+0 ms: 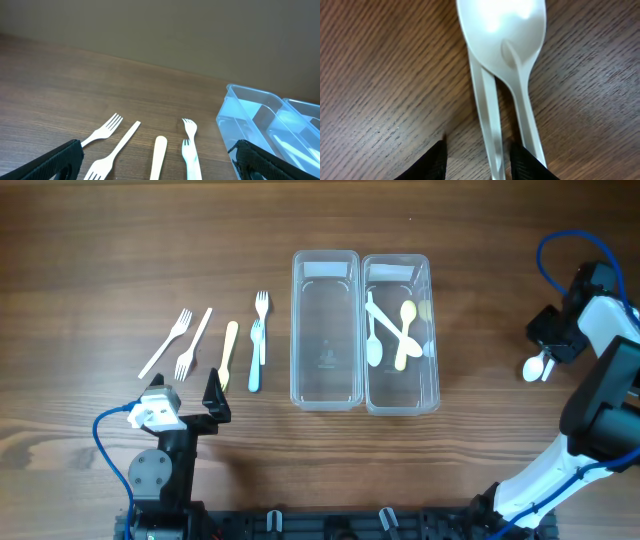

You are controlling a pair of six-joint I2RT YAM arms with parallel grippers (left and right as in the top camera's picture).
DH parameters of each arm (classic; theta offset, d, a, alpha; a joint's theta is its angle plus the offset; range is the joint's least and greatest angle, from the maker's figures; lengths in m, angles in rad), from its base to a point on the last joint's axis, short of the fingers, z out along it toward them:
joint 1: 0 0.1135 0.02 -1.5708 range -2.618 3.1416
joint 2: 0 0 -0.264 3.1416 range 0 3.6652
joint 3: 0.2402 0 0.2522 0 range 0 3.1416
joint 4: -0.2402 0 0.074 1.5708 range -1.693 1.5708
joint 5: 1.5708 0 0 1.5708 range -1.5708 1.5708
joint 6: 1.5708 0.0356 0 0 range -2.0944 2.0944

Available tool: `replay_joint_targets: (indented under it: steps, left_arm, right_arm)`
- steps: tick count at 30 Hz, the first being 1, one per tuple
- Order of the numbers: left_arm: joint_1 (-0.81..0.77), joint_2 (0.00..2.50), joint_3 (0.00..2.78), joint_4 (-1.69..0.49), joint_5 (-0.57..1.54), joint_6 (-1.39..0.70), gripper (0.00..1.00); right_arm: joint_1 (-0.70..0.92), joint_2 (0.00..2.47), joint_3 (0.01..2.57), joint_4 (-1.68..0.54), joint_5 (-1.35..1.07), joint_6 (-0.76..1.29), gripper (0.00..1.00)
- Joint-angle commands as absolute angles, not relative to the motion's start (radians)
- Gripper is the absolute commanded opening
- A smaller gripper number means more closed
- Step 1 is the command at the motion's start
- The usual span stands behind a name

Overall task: Pack container
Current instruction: 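Move the right gripper right and grasp another white spoon, then carry the white spoon into the right container and release it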

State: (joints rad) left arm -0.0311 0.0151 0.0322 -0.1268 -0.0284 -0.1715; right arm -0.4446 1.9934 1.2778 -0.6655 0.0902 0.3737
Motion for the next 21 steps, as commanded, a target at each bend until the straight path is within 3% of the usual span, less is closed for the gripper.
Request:
replay_joint_targets:
  steps: [1, 4, 14, 21]
  left_arm:
    - [-0.035, 0.014, 0.039, -0.145, -0.034, -0.187, 1.00]
    - [-0.035, 0.014, 0.039, -0.145, -0.034, -0.187, 1.00]
    - [-0.035, 0.014, 0.039, -0.145, -0.034, -0.187, 1.00]
    - [-0.035, 0.014, 0.039, -0.145, -0.034, -0.187, 1.00]
  right_arm:
    - [-0.454, 2.005, 1.274, -0.657, 0.086, 0.368, 0.24]
    - [-0.454, 2.005, 1.274, -0.657, 0.085, 0.368, 0.05]
    - [-0.448, 1.983, 1.285, -0.658, -0.007, 0.347, 0.04]
    - [-0.379, 1.816, 1.311, -0.652, -0.143, 0.308, 0.04]
